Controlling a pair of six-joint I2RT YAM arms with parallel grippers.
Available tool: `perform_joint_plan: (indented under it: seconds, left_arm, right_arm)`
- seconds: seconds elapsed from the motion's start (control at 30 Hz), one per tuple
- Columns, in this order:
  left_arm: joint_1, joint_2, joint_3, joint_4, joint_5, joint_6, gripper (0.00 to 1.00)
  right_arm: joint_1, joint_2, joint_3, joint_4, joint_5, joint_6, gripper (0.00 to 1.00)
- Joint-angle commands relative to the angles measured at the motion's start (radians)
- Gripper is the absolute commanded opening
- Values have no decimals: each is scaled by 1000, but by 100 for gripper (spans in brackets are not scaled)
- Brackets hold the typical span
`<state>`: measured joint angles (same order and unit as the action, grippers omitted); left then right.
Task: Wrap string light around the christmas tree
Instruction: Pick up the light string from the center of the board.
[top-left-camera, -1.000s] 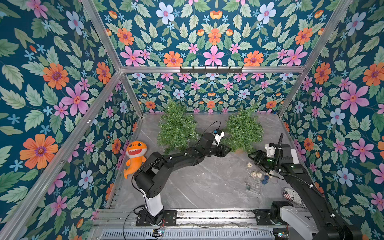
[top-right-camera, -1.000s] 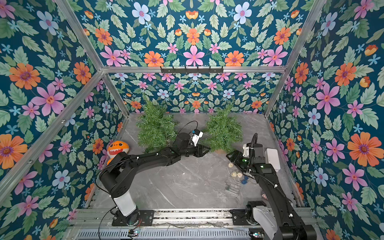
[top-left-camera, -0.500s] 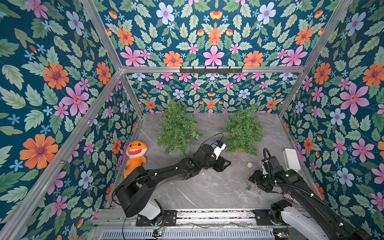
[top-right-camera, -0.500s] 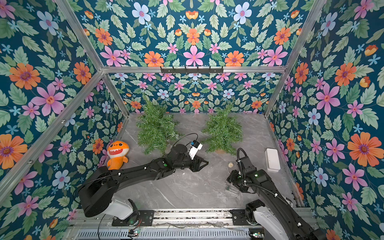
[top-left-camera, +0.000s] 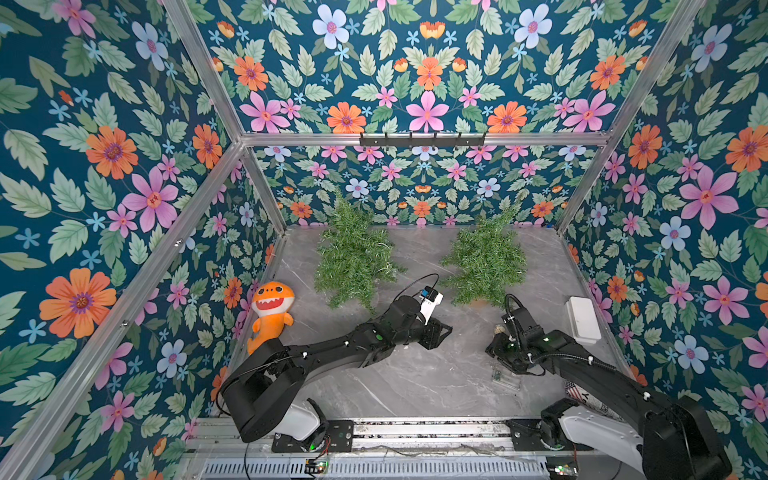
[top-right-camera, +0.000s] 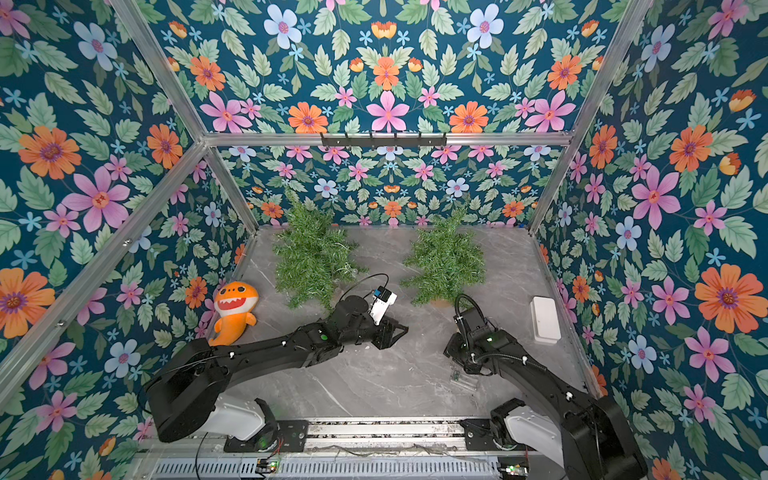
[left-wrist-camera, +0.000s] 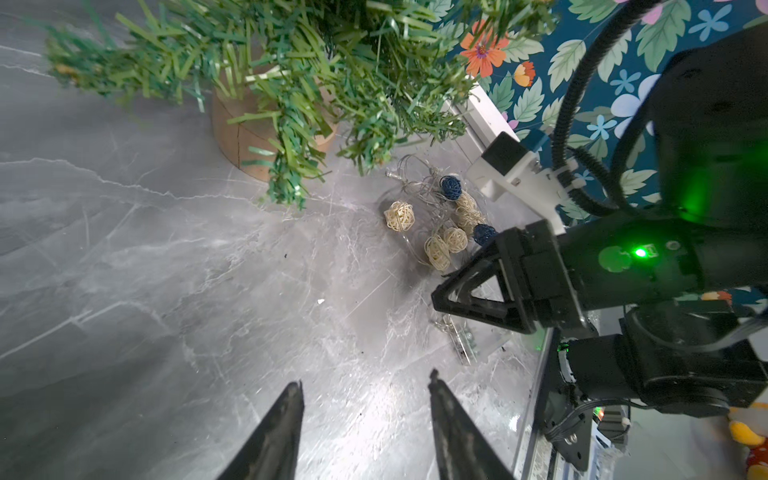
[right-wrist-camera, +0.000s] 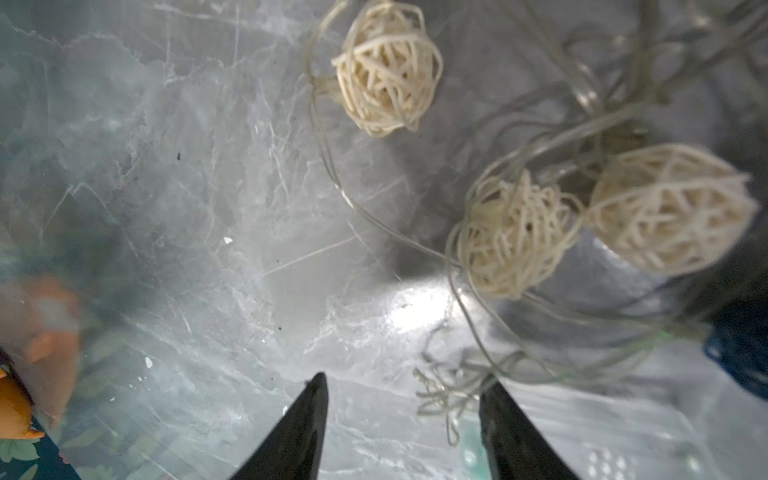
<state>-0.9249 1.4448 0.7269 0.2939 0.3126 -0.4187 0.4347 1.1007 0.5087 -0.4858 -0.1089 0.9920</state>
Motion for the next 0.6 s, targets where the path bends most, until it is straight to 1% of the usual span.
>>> perform_joint_plan:
  seconds: [0.0,0.07,0.13,0.17,0.23,0.33,0.43,0.57]
  left_arm:
    - [-3,-13,-8,31,-21,-8,51]
    - [-3,-29,-16,22,-38,-3,51]
    - [-3,-57,-32,15,-58,1,51]
    - [-2,-74,-40,12,-66,5,51]
    - [-2,-120,-65,2,-84,18,51]
    - [0,-197,-119,25,-98,50,51]
    - [0,-282,-182,75,-104,80,52]
    - [0,-359,-222,95,-113,116,56]
  right_arm:
    - [0,34,-15,97,43,73,52]
    - [1,32,-34,120,46,103,44]
    - [12,3,-43,135,34,107,33]
    - [27,-13,-31,116,36,103,29]
    - [80,-52,9,53,49,96,19]
    - [156,-112,50,9,56,107,10]
    - [230,-163,88,20,43,126,3]
    - [298,-175,173,22,44,129,1]
